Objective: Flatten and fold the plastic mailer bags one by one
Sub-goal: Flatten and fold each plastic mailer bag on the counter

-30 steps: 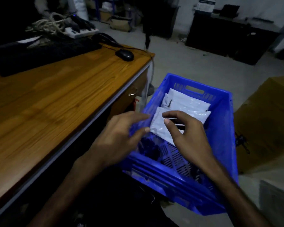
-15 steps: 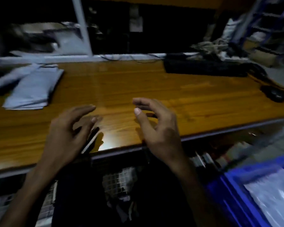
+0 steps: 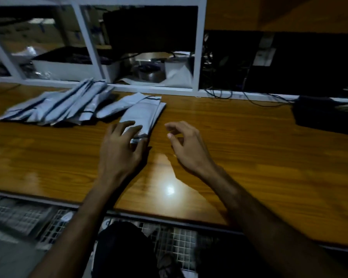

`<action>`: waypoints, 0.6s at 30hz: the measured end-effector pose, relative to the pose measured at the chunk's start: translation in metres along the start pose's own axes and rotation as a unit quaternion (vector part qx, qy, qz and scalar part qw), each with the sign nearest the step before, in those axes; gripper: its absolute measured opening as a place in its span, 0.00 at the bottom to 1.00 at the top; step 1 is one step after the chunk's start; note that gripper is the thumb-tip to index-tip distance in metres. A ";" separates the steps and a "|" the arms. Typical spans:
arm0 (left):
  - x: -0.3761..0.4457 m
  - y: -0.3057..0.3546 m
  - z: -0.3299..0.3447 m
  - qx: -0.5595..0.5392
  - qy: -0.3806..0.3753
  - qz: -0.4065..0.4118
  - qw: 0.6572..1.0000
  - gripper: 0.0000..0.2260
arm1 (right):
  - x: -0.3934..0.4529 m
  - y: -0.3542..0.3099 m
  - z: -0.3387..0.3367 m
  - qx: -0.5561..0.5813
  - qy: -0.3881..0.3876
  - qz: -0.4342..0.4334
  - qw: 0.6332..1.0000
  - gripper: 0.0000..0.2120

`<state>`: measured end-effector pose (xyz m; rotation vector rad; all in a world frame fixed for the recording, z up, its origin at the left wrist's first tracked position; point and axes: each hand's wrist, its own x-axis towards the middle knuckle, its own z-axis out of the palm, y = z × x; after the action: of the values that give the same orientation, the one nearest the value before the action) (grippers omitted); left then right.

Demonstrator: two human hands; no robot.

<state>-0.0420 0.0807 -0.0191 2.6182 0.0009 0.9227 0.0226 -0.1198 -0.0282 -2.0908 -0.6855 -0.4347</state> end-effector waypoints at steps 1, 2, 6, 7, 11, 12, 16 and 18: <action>0.006 -0.002 0.004 0.019 -0.008 0.005 1.000 0.20 | 0.008 0.006 0.006 -0.011 -0.007 -0.006 1.000 0.14; 0.010 -0.003 0.008 0.038 -0.019 0.012 0.999 0.21 | 0.015 0.011 0.012 -0.023 -0.016 -0.009 1.000 0.15; 0.025 -0.007 0.020 0.081 -0.057 0.015 0.995 0.23 | 0.042 0.023 0.028 -0.034 -0.042 0.007 0.999 0.18; 0.028 -0.008 0.023 0.085 -0.059 0.015 0.995 0.22 | 0.048 0.025 0.031 -0.032 -0.043 0.011 0.998 0.18; 0.036 -0.013 0.028 0.075 -0.046 0.006 0.996 0.12 | 0.066 0.034 0.042 -0.024 -0.045 0.017 0.999 0.19; 0.036 -0.015 0.029 0.072 -0.045 0.004 0.996 0.10 | 0.070 0.036 0.044 -0.022 -0.044 0.019 0.999 0.20; 0.036 -0.018 0.028 0.048 -0.021 0.001 0.999 0.09 | 0.084 0.042 0.050 -0.021 -0.037 0.010 0.999 0.21; 0.036 -0.017 0.025 0.016 0.004 -0.016 1.000 0.07 | 0.090 0.044 0.053 -0.032 -0.030 -0.004 0.999 0.21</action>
<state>0.0038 0.0927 -0.0213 2.6366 0.0606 0.9285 0.1231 -0.0687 -0.0377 -2.1702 -0.7231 -0.4035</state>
